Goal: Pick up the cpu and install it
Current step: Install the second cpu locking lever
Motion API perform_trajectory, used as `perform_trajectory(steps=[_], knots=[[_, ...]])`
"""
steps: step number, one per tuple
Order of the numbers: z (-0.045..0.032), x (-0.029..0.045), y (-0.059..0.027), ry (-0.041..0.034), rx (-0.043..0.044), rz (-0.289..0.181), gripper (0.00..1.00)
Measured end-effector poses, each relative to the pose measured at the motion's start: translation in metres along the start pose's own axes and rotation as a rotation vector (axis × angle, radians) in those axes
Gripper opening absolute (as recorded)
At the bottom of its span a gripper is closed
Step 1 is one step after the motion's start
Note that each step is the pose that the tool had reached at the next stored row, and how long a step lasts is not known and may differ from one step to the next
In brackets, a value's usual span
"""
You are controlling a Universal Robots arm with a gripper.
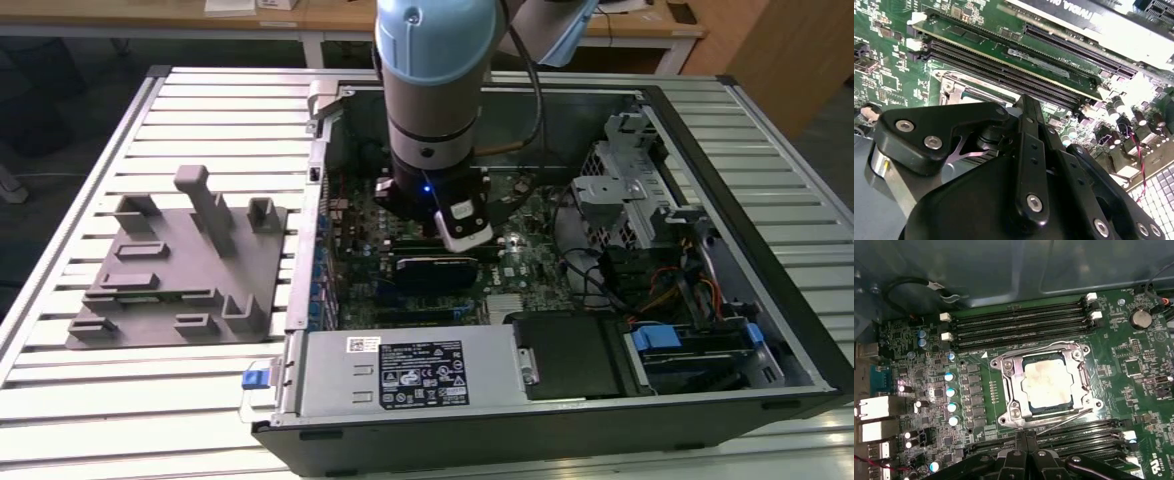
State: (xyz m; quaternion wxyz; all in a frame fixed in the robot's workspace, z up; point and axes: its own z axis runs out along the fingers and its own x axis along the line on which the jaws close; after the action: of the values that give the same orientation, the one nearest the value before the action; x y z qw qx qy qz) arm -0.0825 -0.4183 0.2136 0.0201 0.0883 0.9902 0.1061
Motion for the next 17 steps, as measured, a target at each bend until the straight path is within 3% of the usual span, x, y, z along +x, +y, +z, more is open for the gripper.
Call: perform_trajectory(steps=[4, 10, 17], knots=[[0.0015, 0.002, -0.0025, 0.0058, -0.0333, 0.002, 0.11], [0.0043, 0.0018, -0.0066, 0.0071, -0.0351, -0.003, 0.11], [0.0079, 0.0016, -0.0078, 0.0194, -0.0357, -0.054, 0.11]])
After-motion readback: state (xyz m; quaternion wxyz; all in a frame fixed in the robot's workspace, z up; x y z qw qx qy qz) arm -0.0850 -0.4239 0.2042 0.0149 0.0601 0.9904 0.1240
